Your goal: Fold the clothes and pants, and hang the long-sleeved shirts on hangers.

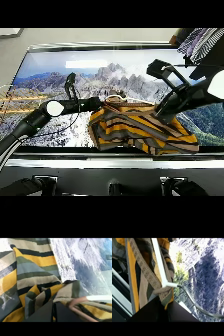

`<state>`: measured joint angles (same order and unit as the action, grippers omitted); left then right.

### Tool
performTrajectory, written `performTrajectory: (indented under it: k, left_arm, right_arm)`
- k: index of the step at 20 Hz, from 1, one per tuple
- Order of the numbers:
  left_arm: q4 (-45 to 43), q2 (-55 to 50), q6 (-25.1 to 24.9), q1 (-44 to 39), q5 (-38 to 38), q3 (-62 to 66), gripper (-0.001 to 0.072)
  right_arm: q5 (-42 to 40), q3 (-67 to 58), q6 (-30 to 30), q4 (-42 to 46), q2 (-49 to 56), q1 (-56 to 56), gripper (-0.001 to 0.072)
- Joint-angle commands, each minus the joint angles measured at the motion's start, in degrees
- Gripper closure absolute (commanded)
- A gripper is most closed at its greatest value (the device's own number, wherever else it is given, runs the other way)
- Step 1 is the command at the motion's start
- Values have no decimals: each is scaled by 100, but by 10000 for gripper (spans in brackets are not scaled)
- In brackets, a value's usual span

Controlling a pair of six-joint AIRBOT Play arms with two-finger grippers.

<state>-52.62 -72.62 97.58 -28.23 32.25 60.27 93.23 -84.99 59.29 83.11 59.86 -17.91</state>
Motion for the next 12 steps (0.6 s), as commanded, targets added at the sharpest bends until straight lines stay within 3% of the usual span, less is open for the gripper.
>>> performTrajectory:
  k: [1, 12]
  left_arm:
    - [-151, -2, 0, 4, 37, 181, 688]
    - [-468, -4, 2, -7, 94, 748, 687]
  right_arm:
    - [-76, 2, -15, -81, 166, -2, 690]
    - [-782, 2, 31, -256, 660, -409, 691]
